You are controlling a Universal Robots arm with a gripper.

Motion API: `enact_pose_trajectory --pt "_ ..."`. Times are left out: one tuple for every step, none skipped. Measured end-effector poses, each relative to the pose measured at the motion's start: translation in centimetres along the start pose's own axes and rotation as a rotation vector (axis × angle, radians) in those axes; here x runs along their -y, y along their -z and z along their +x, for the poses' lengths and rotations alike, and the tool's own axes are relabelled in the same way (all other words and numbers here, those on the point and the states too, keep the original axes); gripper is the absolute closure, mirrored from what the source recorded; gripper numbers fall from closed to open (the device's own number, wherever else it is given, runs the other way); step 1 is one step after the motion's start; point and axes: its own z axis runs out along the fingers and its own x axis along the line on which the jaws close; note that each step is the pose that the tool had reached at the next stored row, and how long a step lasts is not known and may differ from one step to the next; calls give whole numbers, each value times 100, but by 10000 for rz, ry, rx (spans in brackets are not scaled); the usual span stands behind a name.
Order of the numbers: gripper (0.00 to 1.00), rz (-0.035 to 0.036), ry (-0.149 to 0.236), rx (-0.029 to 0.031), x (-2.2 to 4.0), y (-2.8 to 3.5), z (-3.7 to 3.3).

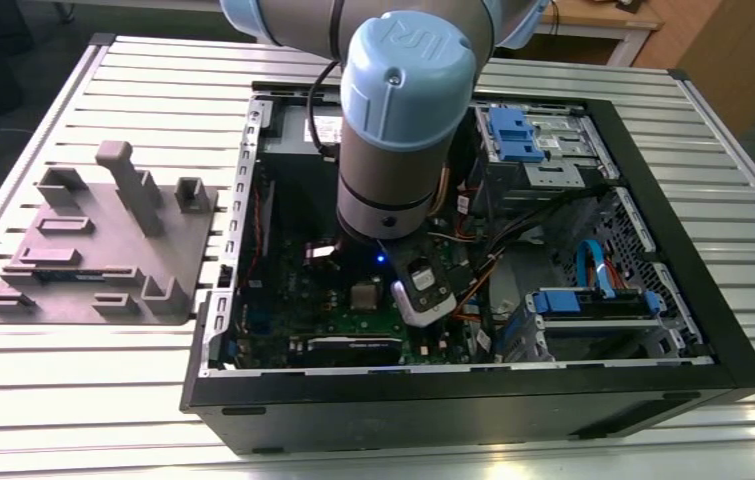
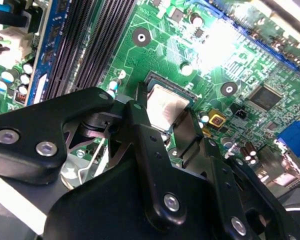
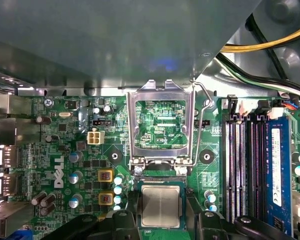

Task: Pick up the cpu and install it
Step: 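Place the cpu into insertion slot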

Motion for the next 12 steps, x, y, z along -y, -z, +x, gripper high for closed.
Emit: enact_pose_trajectory --pt "55 -1 0 1 0 -1 -1" --pt "55 0 0 1 0 -1 -1" --pt "55 0 1 1 0 0 -1" --pt "55 0 1 1 0 -1 -2" --pt "55 1 1 1 0 -1 -1" --pt "55 1 1 1 0 -1 -1" --pt "55 1 1 1 0 -1 -2" --pt "55 2 1 1 0 -1 -2" --pt "55 3 1 1 0 -1 -2" --pt "54 -1 1 4 0 -3 -2" --pt "54 -5 2 4 0 -7 -2" --pt "48 -4 1 5 0 -13 -2"
